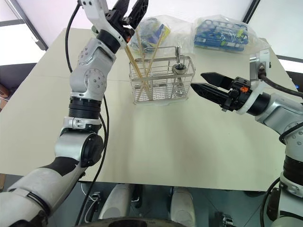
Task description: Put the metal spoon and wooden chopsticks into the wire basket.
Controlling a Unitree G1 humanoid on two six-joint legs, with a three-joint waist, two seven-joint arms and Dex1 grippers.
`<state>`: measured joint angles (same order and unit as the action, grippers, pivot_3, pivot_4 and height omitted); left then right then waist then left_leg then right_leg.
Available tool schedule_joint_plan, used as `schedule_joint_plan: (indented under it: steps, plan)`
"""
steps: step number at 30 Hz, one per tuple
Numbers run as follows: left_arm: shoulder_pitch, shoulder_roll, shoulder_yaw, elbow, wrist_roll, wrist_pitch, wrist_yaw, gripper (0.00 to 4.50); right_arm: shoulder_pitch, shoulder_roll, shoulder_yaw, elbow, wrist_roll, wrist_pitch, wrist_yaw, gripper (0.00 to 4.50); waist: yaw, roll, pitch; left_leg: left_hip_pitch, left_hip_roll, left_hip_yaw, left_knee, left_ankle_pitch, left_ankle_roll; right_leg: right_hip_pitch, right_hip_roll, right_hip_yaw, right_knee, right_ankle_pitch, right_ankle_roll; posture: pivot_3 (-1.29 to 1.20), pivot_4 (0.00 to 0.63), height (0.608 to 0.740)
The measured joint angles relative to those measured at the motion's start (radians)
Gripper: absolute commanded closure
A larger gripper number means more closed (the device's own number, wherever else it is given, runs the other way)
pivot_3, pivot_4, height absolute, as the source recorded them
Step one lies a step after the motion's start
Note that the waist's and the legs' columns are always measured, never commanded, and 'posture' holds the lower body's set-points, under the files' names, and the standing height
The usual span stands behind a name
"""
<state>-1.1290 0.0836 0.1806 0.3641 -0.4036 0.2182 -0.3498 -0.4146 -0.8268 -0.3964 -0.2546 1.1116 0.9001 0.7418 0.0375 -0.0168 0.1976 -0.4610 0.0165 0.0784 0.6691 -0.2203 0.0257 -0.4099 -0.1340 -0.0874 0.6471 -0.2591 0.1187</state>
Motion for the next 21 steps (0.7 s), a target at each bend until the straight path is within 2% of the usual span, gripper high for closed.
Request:
schedule_joint_plan:
  steps: [3, 5, 7, 11, 14, 16, 21]
  plan:
    - [0.005, 0.037, -0.001, -0.063, -0.007, 0.056, 0.004, 0.04, -0.01, 0.002, 0.01, 0.005, -0.002, -0.001, 0.003, 0.4, -0.001, 0.0, 0.0, 0.0, 0.0, 0.0, 0.0, 0.0, 0.0, 0.0, 0.0, 0.0, 0.0, 0.0, 0.0, 0.0, 0.15, 0.708]
    - [0.005, 0.097, -0.005, -0.11, -0.03, 0.137, -0.025, 0.04, -0.024, 0.001, 0.02, 0.011, -0.012, -0.007, 0.012, 0.4, -0.003, 0.0, 0.0, 0.0, 0.0, 0.0, 0.0, 0.0, 0.0, 0.0, 0.0, 0.0, 0.0, 0.0, 0.0, 0.0, 0.15, 0.708]
    - [0.006, 0.194, -0.017, -0.156, -0.052, 0.21, -0.103, 0.04, -0.034, 0.001, 0.029, 0.025, -0.029, -0.014, 0.024, 0.4, -0.007, 0.0, 0.0, 0.0, 0.0, 0.0, 0.0, 0.0, 0.0, -0.001, 0.001, 0.0, 0.001, 0.0, 0.0, 0.0, 0.15, 0.708]
    - [0.005, 0.462, -0.021, -0.23, -0.123, 0.354, -0.34, 0.04, -0.04, -0.012, 0.042, 0.049, -0.071, -0.03, 0.065, 0.4, -0.022, 0.001, 0.0, 0.0, 0.0, 0.0, 0.0, 0.002, -0.004, -0.001, 0.001, 0.0, 0.001, 0.0, 0.0, 0.0, 0.15, 0.708]
    - [0.032, 0.634, -0.012, -0.261, -0.161, 0.393, -0.517, 0.04, -0.047, -0.022, 0.049, 0.066, -0.1, -0.043, 0.099, 0.4, -0.026, 0.001, 0.0, 0.001, 0.0, 0.0, -0.001, 0.002, -0.004, 0.0, 0.001, 0.0, 0.0, 0.0, 0.0, 0.0, 0.15, 0.708]
    - [0.105, 0.748, -0.008, -0.274, -0.166, 0.389, -0.627, 0.04, -0.05, -0.023, 0.054, 0.083, -0.117, -0.054, 0.121, 0.4, -0.028, 0.002, -0.001, 0.001, 0.0, 0.0, -0.001, 0.002, -0.004, 0.0, 0.001, 0.0, 0.0, 0.0, 0.0, 0.0, 0.15, 0.708]
    - [0.304, 0.886, -0.007, -0.289, -0.149, 0.38, -0.774, 0.04, -0.052, -0.041, 0.057, 0.112, -0.161, -0.078, 0.171, 0.4, -0.026, 0.002, -0.001, 0.0, 0.0, 0.0, -0.001, 0.0, -0.001, -0.001, 0.0, 0.0, 0.0, 0.0, 0.0, 0.0, 0.15, 0.708]
